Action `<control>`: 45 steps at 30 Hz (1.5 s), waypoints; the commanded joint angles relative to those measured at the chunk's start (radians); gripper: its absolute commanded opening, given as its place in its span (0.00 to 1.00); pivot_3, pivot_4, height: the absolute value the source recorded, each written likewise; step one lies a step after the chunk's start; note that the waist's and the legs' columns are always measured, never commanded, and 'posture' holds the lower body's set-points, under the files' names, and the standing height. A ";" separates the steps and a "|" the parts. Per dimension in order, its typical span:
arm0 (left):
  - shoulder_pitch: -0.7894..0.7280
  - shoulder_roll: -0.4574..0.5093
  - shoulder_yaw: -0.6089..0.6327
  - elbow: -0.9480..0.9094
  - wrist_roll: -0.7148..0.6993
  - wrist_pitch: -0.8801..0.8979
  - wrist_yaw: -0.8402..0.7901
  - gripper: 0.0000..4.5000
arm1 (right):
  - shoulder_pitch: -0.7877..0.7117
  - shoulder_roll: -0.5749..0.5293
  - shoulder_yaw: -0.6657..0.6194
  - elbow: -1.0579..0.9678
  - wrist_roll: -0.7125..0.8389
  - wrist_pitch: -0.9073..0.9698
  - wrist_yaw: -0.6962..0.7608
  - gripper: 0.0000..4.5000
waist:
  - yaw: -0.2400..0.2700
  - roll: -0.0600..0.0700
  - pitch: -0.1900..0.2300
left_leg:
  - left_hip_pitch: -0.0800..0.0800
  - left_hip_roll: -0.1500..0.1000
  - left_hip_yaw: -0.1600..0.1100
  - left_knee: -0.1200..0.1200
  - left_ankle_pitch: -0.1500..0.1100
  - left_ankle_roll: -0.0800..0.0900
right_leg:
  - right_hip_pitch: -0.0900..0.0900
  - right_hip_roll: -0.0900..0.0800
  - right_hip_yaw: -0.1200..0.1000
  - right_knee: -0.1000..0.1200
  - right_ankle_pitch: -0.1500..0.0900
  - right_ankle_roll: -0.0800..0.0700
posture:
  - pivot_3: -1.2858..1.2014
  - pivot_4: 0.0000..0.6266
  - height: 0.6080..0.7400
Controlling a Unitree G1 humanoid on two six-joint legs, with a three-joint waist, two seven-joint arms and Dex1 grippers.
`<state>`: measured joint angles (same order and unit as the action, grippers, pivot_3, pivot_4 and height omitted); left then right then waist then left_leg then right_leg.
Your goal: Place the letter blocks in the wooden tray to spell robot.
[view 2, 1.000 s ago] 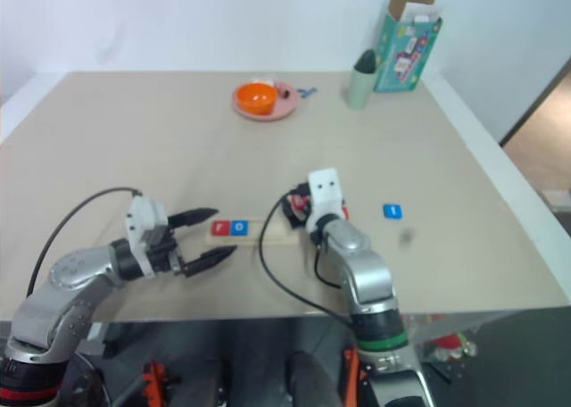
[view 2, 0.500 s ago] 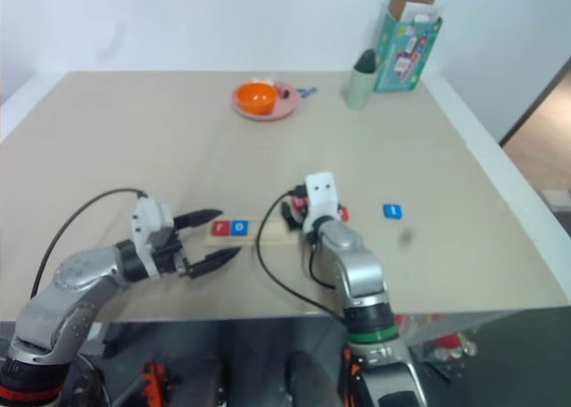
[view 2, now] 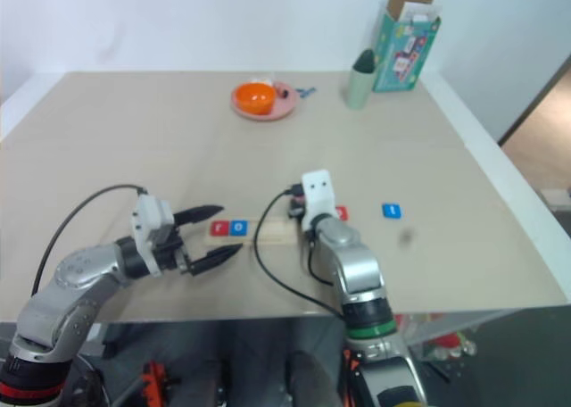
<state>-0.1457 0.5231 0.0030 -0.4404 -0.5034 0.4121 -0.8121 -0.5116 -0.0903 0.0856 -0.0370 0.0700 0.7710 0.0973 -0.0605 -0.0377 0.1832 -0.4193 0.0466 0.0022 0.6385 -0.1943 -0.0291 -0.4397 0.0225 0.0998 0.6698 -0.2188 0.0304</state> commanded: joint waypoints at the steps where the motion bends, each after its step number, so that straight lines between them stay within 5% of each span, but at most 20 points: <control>1: -0.010 0.001 0.004 -0.013 -0.005 -0.017 0.001 1.00 | -0.019 -0.021 -0.001 -0.070 -0.012 0.018 0.008 0.27 | -0.001 0.000 0.000 | 0.000 0.000 0.000 0.000 0.000 0.000 | 0.000 0.000 0.000 0.000 0.000 0.000 | 0.52 0.24 1.00; 13: -0.014 0.024 0.004 0.005 -0.001 -0.024 -0.028 1.00 | 0.281 -0.136 -0.036 -0.734 0.055 0.365 0.043 0.27 | 0.002 0.000 0.000 | -0.003 0.000 -0.002 -0.003 -0.001 0.000 | -0.002 0.000 -0.002 -0.002 -0.001 0.004 | 0.52 0.24 1.00; 36: -0.020 0.054 -0.020 -0.001 0.010 -0.042 -0.090 1.00 | 0.339 -0.048 -0.072 -0.660 0.121 0.398 0.031 0.27 | -0.012 0.000 0.000 | -0.002 0.000 -0.002 -0.003 0.000 0.000 | -0.001 0.000 -0.002 -0.003 -0.002 -0.001 | 0.52 0.24 1.00; 38: -0.020 0.056 -0.022 0.001 0.010 -0.044 -0.095 1.00 | 0.339 -0.054 -0.069 -0.660 0.121 0.394 0.034 0.50 | -0.012 0.000 0.000 | -0.002 0.000 -0.002 -0.003 0.000 0.000 | -0.001 0.000 -0.002 -0.003 -0.002 -0.002 | 0.52 0.24 1.00; 45: -0.029 0.074 -0.037 0.008 0.011 -0.049 -0.143 1.00 | 0.314 -0.113 -0.093 -0.713 0.156 0.408 0.080 0.99 | -0.013 0.000 0.000 | -0.002 0.000 -0.001 -0.002 0.000 0.000 | -0.001 0.000 -0.001 -0.003 -0.002 -0.002 | 0.52 0.24 1.00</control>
<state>-0.1656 0.5781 -0.0328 -0.4040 -0.4885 0.3896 -0.9343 -0.1753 -0.1759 0.0178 -0.6829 0.2014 1.1775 0.1473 -0.0731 -0.0376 0.1832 -0.4216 0.0463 0.0007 0.6362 -0.1940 -0.0288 -0.4406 0.0221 0.0986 0.6664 -0.2206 0.0289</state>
